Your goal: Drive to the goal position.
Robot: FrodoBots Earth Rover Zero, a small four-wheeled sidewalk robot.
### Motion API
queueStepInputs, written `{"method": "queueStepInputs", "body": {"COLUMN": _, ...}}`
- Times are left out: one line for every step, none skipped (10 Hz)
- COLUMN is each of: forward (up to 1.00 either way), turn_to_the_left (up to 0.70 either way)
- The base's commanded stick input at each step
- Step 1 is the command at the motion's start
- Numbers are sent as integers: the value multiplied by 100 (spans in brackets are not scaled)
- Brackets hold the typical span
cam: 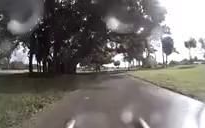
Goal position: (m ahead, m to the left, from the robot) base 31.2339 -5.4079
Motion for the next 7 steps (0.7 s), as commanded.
{"method": "queueStepInputs", "body": {"forward": 85, "turn_to_the_left": 0}}
{"method": "queueStepInputs", "body": {"forward": 85, "turn_to_the_left": 0}}
{"method": "queueStepInputs", "body": {"forward": 85, "turn_to_the_left": 0}}
{"method": "queueStepInputs", "body": {"forward": 85, "turn_to_the_left": 0}}
{"method": "queueStepInputs", "body": {"forward": 85, "turn_to_the_left": 0}}
{"method": "queueStepInputs", "body": {"forward": 85, "turn_to_the_left": 0}}
{"method": "queueStepInputs", "body": {"forward": 85, "turn_to_the_left": 0}}
